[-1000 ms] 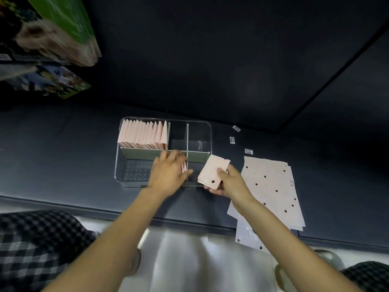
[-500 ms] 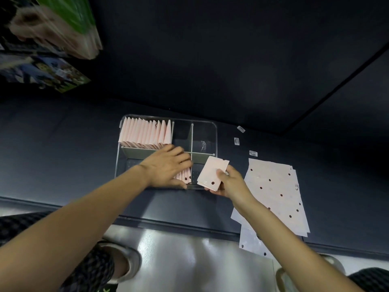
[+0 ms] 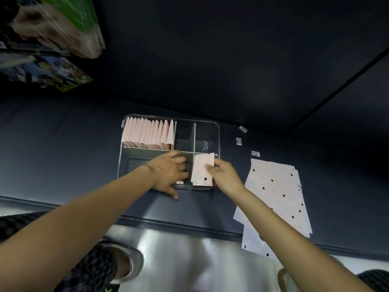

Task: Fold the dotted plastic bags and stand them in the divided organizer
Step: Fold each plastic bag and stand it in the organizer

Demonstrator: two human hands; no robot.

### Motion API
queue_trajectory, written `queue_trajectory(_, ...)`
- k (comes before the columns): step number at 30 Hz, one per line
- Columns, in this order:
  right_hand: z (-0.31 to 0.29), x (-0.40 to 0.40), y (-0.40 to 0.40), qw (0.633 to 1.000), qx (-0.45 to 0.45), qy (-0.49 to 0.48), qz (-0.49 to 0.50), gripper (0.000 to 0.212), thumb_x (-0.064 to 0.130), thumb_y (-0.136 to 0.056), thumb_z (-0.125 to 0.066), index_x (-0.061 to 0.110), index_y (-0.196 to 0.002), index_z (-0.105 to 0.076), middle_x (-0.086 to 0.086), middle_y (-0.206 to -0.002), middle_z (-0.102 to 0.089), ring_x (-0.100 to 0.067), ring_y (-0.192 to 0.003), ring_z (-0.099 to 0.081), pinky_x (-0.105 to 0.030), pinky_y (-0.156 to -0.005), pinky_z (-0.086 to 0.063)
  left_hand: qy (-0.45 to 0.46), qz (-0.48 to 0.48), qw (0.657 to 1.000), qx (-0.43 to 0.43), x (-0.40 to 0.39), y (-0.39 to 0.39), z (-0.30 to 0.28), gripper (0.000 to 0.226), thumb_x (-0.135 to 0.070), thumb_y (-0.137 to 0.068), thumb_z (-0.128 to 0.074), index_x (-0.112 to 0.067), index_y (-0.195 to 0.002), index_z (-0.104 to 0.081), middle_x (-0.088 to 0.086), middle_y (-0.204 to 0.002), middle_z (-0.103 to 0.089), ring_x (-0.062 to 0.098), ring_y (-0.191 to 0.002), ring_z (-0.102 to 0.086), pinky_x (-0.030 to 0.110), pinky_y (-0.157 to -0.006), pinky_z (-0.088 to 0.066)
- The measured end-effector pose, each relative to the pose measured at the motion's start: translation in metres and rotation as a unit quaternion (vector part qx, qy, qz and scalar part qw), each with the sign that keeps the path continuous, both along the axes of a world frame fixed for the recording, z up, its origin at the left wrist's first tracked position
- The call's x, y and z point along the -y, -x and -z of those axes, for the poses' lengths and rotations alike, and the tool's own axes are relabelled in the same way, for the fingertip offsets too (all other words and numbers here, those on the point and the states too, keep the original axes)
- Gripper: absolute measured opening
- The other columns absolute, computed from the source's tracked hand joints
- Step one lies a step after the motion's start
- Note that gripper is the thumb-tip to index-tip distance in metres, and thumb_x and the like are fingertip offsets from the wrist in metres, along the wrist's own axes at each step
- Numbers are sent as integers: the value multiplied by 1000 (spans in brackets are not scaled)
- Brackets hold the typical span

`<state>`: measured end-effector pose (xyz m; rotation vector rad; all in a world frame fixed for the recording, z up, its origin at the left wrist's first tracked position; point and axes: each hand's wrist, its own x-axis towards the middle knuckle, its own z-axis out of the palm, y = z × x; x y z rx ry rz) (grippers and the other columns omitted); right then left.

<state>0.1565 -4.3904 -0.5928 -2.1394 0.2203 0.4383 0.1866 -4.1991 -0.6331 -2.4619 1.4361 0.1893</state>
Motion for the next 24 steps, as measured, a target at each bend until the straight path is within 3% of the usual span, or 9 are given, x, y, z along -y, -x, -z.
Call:
queue_trajectory(3, 1, -11, -11, 985, 43, 133, -105, 26, 19, -95, -45, 8, -114, -58, -13, -108, -67, -32, -100, -59, -35, -80, -44, 17, -3, 1000, -2, -1, 1, -3, 70, -75, -81, -36, -19, -118, -53, 1, -119, -57, 22, -116, -40, 41, -108, -18)
queue_trajectory(6, 4, -22, -18, 953, 69, 237, -174, 25, 22, -97, -38, 5, -114, -45, -19, -109, -63, -36, -99, -57, -37, -72, -42, 53, 1, 999, 2, -4, 2, -7, 67, -72, -82, -41, -16, -114, -56, 2, -115, -55, 22, -111, -45, 40, -106, -21)
queue_trajectory(8, 6, -27, -23, 932, 82, 289, -203, 22, 22, -98, -36, 5, -111, -40, -20, -104, -63, -37, -94, -59, -35, -63, -37, 64, -4, 998, 7, -5, 3, -7, 67, -72, -82, -41, -15, -113, -56, 2, -115, -55, 22, -111, -45, 39, -107, -22)
queue_trajectory(12, 6, -36, -24, 900, 97, 362, -222, 17, 12, -94, -40, 5, -109, -40, -18, -102, -64, -37, -92, -61, -34, -60, -34, 75, -20, 997, 9, -2, 6, -7, 68, -71, -84, -37, -13, -115, -53, 4, -117, -58, 23, -112, -45, 38, -109, -20)
queue_trajectory(15, 8, -45, -19, 916, 91, 331, -205, 18, 8, -91, -41, 2, -108, -45, -20, -105, -64, -40, -97, -61, -34, -64, -38, 100, -33, 994, 7, -3, 6, -9, 68, -69, -85, -40, -12, -119, -53, 5, -120, -56, 24, -114, -46, 37, -109, -23)
queue_trajectory(17, 8, -46, -18, 940, 75, 286, -170, 22, 18, -96, -41, 1, -105, -52, -21, -108, -63, -39, -102, -59, -36, -71, -42, 115, -45, 992, 0, -6, 8, -9, 65, -70, -85, -40, -14, -117, -54, 3, -118, -53, 22, -113, -45, 34, -106, -24)
queue_trajectory(21, 9, -33, -12, 967, 24, 224, -119, 41, 37, -95, -48, 11, -64, -52, -20, -87, -69, -36, -92, -61, -34, -77, -47, 134, -60, 989, 2, -9, 11, -6, 66, -69, -85, -39, -14, -120, -52, 2, -120, -50, 21, -116, -42, 33, -105, -25)
queue_trajectory(24, 14, -28, -5, 971, 25, 215, -103, 32, 35, -89, -59, 12, -66, -61, -12, -83, -71, -30, -88, -63, -31, -74, -49, 145, -83, 986, 5, -9, 14, -4, 70, -69, -86, -36, -14, -128, -49, 2, -132, -46, 20, -126, -38, 33, -109, -23)
